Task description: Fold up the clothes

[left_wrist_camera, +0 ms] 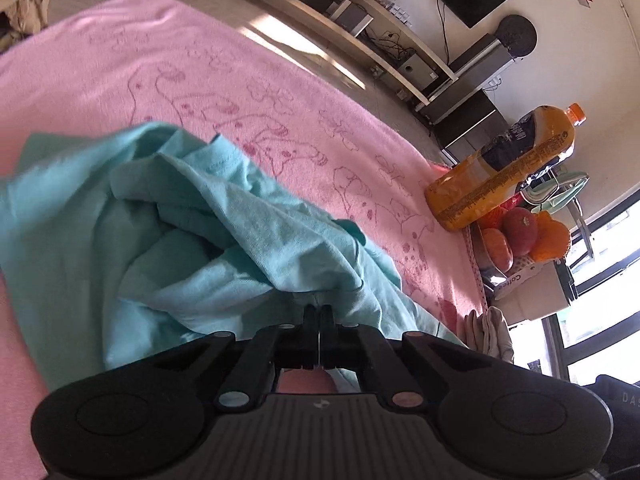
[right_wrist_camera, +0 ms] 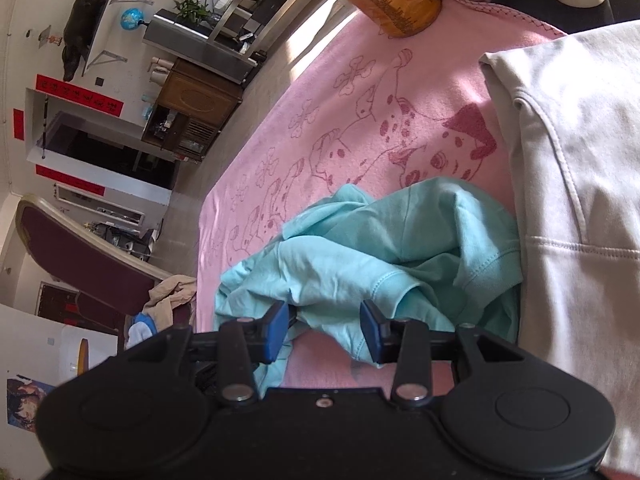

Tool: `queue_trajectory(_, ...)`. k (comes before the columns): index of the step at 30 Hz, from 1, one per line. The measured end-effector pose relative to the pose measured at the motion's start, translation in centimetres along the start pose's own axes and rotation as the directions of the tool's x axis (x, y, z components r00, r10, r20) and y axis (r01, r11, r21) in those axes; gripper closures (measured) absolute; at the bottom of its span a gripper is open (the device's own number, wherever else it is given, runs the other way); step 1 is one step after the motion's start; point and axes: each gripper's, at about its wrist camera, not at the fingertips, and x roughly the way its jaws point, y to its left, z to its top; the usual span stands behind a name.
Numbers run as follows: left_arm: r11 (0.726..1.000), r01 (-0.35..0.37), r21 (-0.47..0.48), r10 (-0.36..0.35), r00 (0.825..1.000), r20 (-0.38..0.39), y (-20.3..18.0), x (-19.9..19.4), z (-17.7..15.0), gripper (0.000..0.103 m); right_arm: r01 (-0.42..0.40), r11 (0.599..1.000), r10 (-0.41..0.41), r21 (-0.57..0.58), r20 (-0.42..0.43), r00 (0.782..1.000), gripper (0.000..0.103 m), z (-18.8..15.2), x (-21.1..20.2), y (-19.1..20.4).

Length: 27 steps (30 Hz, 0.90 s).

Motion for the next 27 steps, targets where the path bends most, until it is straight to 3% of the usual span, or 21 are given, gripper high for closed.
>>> queue_trajectory(5,0.994,-0.031,0.109,0.031,1.000,0.006,-3.3,-3.3,2.0,0.103,-0.015,0.995,0.013,-0.096,-0.016,1.000,0.064,-0.7,0.3,1.6)
queue_trajectory(7,0.989,-0.045,0.142,0.045,0.999,0.004,-5.2,-3.4,3.1,0.103,-0.012,0.997,0.011,-0.071,-0.008,1.000,0.064,-0.6,0.3,1.6)
queue_trajectory(12,0.978,-0.067,0.198,0.078,0.996,-0.048,-7.9,0.5,4.5,0.103,0.006,0.999,-0.008,0.031,0.045,0.999,0.064,0.6,0.0,0.3)
queue_trajectory(15,0.971,-0.079,0.224,0.100,0.992,-0.083,-9.1,3.2,5.0,0.097,0.026,0.998,-0.031,0.065,0.072,0.997,0.064,1.2,-0.4,-0.6)
queue_trajectory(16,0.975,-0.063,0.213,0.082,0.993,-0.084,-8.6,2.8,4.5,0.086,0.026,0.997,-0.032,0.076,0.080,0.996,0.064,1.4,-0.7,-0.8)
queue_trajectory(18,0.981,-0.030,0.189,0.047,0.995,-0.087,-7.7,1.9,3.6,0.073,0.021,0.996,-0.029,0.089,0.091,0.995,0.064,1.6,-1.1,-1.1)
queue_trajectory(21,0.990,0.003,0.142,0.007,0.998,-0.067,-6.2,0.1,2.7,0.071,0.002,0.996,-0.011,0.092,0.098,0.995,0.064,1.5,-1.5,-1.0)
queue_trajectory(27,0.997,0.010,0.082,-0.001,0.994,-0.113,-6.2,2.1,3.7,0.071,-0.017,0.995,0.008,0.099,0.090,0.996,0.063,1.4,-1.1,-0.6)
